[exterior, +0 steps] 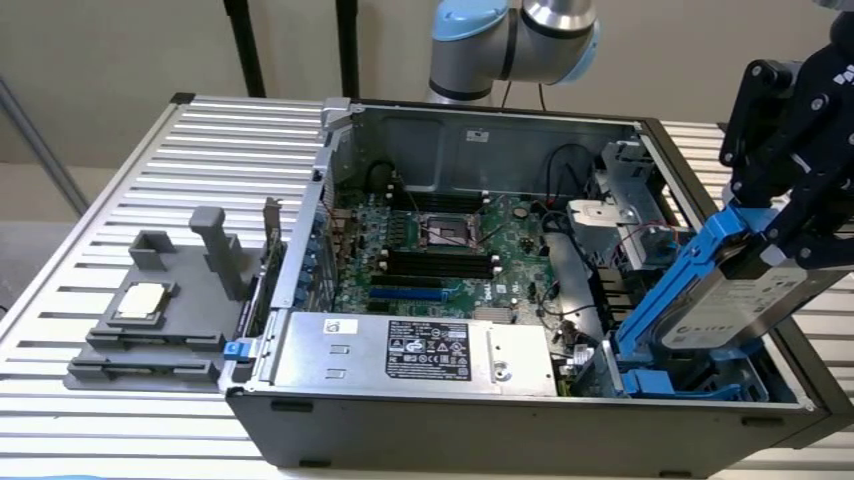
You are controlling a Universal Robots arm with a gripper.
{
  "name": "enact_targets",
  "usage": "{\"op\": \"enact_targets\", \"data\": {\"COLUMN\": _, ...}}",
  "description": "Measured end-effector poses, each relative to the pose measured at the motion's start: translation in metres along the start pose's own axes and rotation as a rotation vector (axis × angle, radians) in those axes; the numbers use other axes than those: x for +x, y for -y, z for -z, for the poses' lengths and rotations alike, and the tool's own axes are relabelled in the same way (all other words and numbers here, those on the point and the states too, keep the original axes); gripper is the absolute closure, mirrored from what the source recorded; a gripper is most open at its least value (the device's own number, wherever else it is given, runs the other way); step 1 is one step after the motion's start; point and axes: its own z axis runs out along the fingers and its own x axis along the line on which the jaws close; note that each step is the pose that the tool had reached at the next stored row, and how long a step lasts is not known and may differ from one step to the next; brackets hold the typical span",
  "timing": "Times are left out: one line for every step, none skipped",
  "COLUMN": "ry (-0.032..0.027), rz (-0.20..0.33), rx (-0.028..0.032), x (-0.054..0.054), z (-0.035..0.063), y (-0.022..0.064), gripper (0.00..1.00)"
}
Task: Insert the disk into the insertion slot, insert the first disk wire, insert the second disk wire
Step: 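Insert the disk into the insertion slot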
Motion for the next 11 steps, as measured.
{"op": "enact_targets", "data": {"ry": 0.0, "rz": 0.0, "rx": -0.0002, "x": 0.0002, "z": -0.0003, "y": 0.0, "gripper": 0.68}}
{"op": "enact_targets", "data": {"ry": 0.0, "rz": 0.0, "rx": -0.0003, "x": 0.0005, "z": -0.0005, "y": 0.0, "gripper": 0.68}}
{"op": "enact_targets", "data": {"ry": -0.0002, "rz": 0.0, "rx": -0.0004, "x": 0.0008, "z": -0.001, "y": -0.0001, "gripper": 0.68}}
{"op": "enact_targets", "data": {"ry": 0.0001, "rz": 0.0, "rx": -0.0004, "x": 0.0011, "z": -0.0017, "y": 0.0, "gripper": 0.68}}
{"op": "enact_targets", "data": {"ry": 0.0, "rz": 0.0, "rx": -0.0004, "x": 0.0015, "z": -0.0025, "y": 0.0, "gripper": 0.68}}
{"op": "enact_targets", "data": {"ry": -0.0002, "rz": 0.0, "rx": -0.0006, "x": 0.0019, "z": -0.003, "y": 0.0, "gripper": 0.68}}
{"op": "enact_targets", "data": {"ry": -0.0002, "rz": 0.0, "rx": -0.0007, "x": 0.0024, "z": -0.0036, "y": -0.0001, "gripper": 0.68}}
{"op": "enact_targets", "data": {"ry": -0.0003, "rz": 0.0, "rx": -0.0009, "x": 0.0029, "z": -0.0042, "y": -0.0001, "gripper": 0.68}}
{"op": "enact_targets", "data": {"ry": -0.0001, "rz": 0.0, "rx": -0.001, "x": 0.0033, "z": -0.0048, "y": -0.0001, "gripper": 0.68}}
{"op": "enact_targets", "data": {"ry": 0.0, "rz": 0.0, "rx": -0.001, "x": 0.0036, "z": -0.0055, "y": -0.0001, "gripper": 0.68}}
{"op": "enact_targets", "data": {"ry": 0.0, "rz": 0.0, "rx": -0.001, "x": 0.0039, "z": -0.0061, "y": -0.0001, "gripper": 0.68}}
